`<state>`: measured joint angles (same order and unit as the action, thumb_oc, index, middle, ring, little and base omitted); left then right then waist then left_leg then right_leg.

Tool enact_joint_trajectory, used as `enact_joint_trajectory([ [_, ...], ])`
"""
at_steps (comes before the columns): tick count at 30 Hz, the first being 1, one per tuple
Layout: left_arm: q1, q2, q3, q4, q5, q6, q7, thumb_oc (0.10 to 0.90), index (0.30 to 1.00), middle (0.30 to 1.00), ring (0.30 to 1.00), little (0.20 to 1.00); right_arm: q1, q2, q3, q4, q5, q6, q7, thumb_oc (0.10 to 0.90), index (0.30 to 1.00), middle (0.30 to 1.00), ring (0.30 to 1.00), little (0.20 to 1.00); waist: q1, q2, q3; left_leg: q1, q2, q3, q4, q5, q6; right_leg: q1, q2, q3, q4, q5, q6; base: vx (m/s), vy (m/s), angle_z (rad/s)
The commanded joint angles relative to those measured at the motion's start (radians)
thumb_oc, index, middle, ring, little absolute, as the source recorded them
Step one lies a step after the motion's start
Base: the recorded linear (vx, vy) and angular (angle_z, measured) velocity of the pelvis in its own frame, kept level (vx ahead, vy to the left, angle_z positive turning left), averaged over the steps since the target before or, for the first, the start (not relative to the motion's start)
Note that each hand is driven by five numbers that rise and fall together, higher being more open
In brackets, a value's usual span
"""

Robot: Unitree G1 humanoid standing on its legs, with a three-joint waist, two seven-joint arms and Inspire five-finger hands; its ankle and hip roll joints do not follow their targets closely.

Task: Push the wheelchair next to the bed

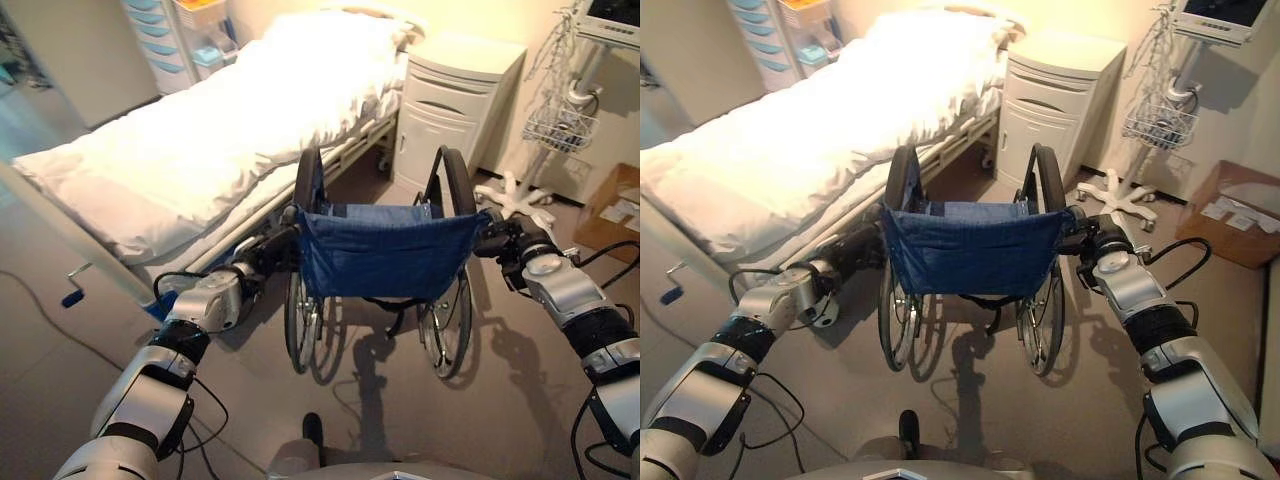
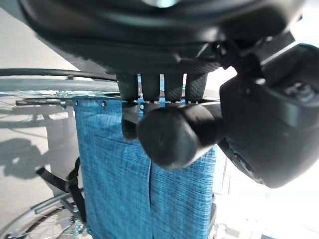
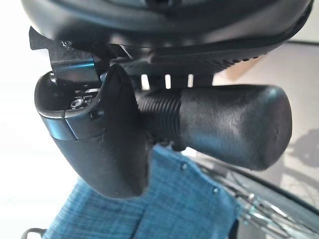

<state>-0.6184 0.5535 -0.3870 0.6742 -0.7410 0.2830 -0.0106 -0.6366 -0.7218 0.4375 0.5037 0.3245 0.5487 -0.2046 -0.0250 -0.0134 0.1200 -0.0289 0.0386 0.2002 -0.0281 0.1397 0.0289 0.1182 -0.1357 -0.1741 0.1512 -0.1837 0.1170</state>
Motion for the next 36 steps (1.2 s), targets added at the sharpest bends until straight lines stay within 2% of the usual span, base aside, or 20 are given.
enact_joint_trajectory([
  [1,-0.136,0.056,0.042,0.032,0.053,-0.097,0.069,0.4,0.3,0.3,0.3,0.3,0.014,0.152,0.039,-0.18,0.122,-0.165,0.093,0.4,0.3,0.3,0.3,0.3,0.021,0.003,-0.015,-0.016,-0.038,0.027,0.056,-0.071,-0.054,0.046,-0.083,-0.013,0.079,0.26,0.041,0.23,0.265,-0.18],
  [3,-0.126,0.045,0.043,0.029,0.073,-0.1,0.072,0.4,0.3,0.3,0.3,0.3,0.039,0.169,0.034,-0.195,0.147,-0.155,0.078,0.4,0.3,0.3,0.3,0.3,0.019,0.012,-0.017,0.006,-0.047,0.045,0.041,-0.076,-0.045,0.016,-0.099,-0.028,0.152,0.295,0.038,0.18,0.204,-0.11],
  [4,-0.124,0.043,0.044,0.027,0.076,-0.1,0.072,0.4,0.3,0.3,0.3,0.3,0.044,0.172,0.033,-0.197,0.148,-0.155,0.078,0.4,0.3,0.3,0.3,0.3,0.019,0.013,-0.017,0.011,-0.049,0.049,0.038,-0.077,-0.044,0.01,-0.103,-0.032,0.159,0.298,0.038,0.19,0.169,-0.11],
  [5,-0.12,0.04,0.052,0.022,0.085,-0.095,0.069,0.4,0.3,0.3,0.3,0.3,0.061,0.19,0.024,-0.195,0.144,-0.152,0.077,0.4,0.3,0.3,0.3,0.3,0.016,0.02,-0.02,0.038,-0.055,0.072,0.021,-0.084,-0.04,-0.012,-0.12,-0.065,0.161,0.308,0.037,0.19,0.127,0.0],
  [7,-0.114,0.035,0.06,0.019,0.093,-0.093,0.071,0.4,0.3,0.3,0.3,0.3,0.071,0.199,0.019,-0.195,0.14,-0.15,0.08,0.4,0.3,0.3,0.3,0.3,0.012,0.022,-0.022,0.061,-0.06,0.078,0.006,-0.088,-0.039,-0.028,-0.117,-0.084,0.135,0.307,0.037,0.19,0.078,-0.02],
  [9,-0.108,0.035,0.07,0.015,0.099,-0.091,0.069,0.4,0.3,0.3,0.3,0.3,0.074,0.208,0.022,-0.197,0.141,-0.145,0.083,0.4,0.3,0.3,0.3,0.3,0.004,0.024,-0.019,0.097,-0.066,0.083,-0.012,-0.095,-0.041,-0.052,-0.103,-0.098,0.091,0.298,0.039,0.16,-0.005,-0.22],
  [10,-0.105,0.037,0.076,0.015,0.105,-0.092,0.066,0.4,0.3,0.3,0.3,0.3,0.075,0.209,0.023,-0.195,0.141,-0.15,0.085,0.4,0.3,0.3,0.3,0.3,-0.004,0.024,-0.018,0.111,-0.068,0.082,-0.018,-0.106,-0.041,-0.095,-0.075,-0.096,0.039,0.303,0.041,0.12,-0.049,-0.31],
  [15,-0.106,0.033,0.063,0.005,0.102,-0.094,0.079,0.4,0.3,0.3,0.3,0.3,0.071,0.184,0.016,-0.177,0.145,-0.185,0.067,0.4,0.3,0.3,0.3,0.3,-0.036,0.009,-0.012,0.131,-0.095,0.051,-0.011,-0.153,-0.031,-0.198,-0.007,-0.053,-0.071,0.325,0.046,0.13,-0.077,-0.04],
  [18,-0.109,0.027,0.059,0.006,0.106,-0.091,0.081,0.4,0.3,0.3,0.3,0.3,0.061,0.185,0.014,-0.167,0.154,-0.189,0.053,0.4,0.3,0.3,0.3,0.3,-0.048,0.003,-0.009,0.143,-0.107,0.04,-0.007,-0.172,-0.024,-0.23,0.008,-0.041,-0.099,0.345,0.05,0.16,-0.109,0.52],
  [19,-0.111,0.027,0.057,0.01,0.107,-0.086,0.071,0.4,0.3,0.3,0.3,0.3,0.06,0.183,0.01,-0.16,0.154,-0.192,0.044,0.4,0.3,0.3,0.3,0.3,-0.06,-0.003,-0.005,0.158,-0.119,0.029,-0.001,-0.193,-0.018,-0.258,0.017,-0.028,-0.122,0.374,0.057,0.23,-0.169,0.16],
  [22,-0.108,0.033,0.058,0.01,0.109,-0.081,0.054,0.4,0.3,0.3,0.3,0.3,0.07,0.182,-0.005,-0.152,0.141,-0.194,0.04,0.4,0.3,0.3,0.3,0.3,-0.068,-0.009,0.002,0.177,-0.127,0.028,0.011,-0.218,-0.01,-0.281,0.016,-0.049,-0.127,0.399,0.062,0.19,-0.183,0.28],
  [26,-0.097,0.035,0.064,0.013,0.119,-0.088,0.045,0.4,0.3,0.3,0.3,0.3,0.069,0.182,-0.015,-0.13,0.148,-0.195,0.032,0.4,0.3,0.3,0.3,0.3,-0.068,-0.006,0.003,0.183,-0.114,0.036,0.053,-0.238,-0.004,-0.255,0.024,-0.05,-0.094,0.356,0.047,0.15,-0.235,0.15],
  [28,-0.093,0.037,0.066,0.02,0.113,-0.097,0.051,0.4,0.3,0.3,0.3,0.3,0.054,0.181,-0.009,-0.116,0.173,-0.181,0.024,0.4,0.3,0.3,0.3,0.3,-0.077,-0.004,-0.005,0.183,-0.085,0.061,0.114,-0.261,-0.016,-0.222,0.038,-0.038,-0.071,0.301,0.02,0.17,-0.315,0.02],
  [30,-0.097,0.033,0.061,0.027,0.101,-0.1,0.061,0.4,0.3,0.3,0.3,0.3,0.043,0.18,-0.002,-0.104,0.182,-0.174,0.019,0.4,0.3,0.3,0.3,0.3,-0.085,-0.001,-0.011,0.185,-0.056,0.076,0.184,-0.231,-0.045,-0.196,0.051,-0.051,-0.069,0.269,-0.01,0.14,-0.248,0.1],
  [32,-0.106,0.022,0.059,0.031,0.088,-0.106,0.078,0.4,0.3,0.3,0.3,0.3,0.019,0.173,0.012,-0.086,0.194,-0.169,0.017,0.4,0.3,0.3,0.3,0.3,-0.084,-0.008,-0.01,0.141,-0.018,0.063,0.368,-0.139,-0.104,-0.156,0.07,-0.053,-0.078,0.24,-0.052,0.14,-0.263,0.07],
  [34,-0.108,0.014,0.058,0.03,0.08,-0.11,0.084,0.4,0.3,0.3,0.3,0.3,-0.006,0.17,0.023,-0.069,0.201,-0.168,0.015,0.4,0.3,0.3,0.3,0.3,-0.073,-0.014,-0.002,0.095,-0.008,0.038,0.457,-0.113,-0.123,-0.129,0.072,-0.044,-0.082,0.225,-0.067,0.12,-0.17,0.07],
  [36,-0.107,0.006,0.059,0.023,0.079,-0.105,0.078,0.4,0.3,0.3,0.3,0.3,-0.029,0.17,0.028,-0.055,0.22,-0.164,-0.003,0.4,0.3,0.3,0.3,0.3,-0.059,-0.024,0.004,0.044,0.017,0.034,0.466,-0.099,-0.129,-0.092,0.069,-0.034,-0.092,0.209,-0.071,0.12,-0.08,0.07],
])
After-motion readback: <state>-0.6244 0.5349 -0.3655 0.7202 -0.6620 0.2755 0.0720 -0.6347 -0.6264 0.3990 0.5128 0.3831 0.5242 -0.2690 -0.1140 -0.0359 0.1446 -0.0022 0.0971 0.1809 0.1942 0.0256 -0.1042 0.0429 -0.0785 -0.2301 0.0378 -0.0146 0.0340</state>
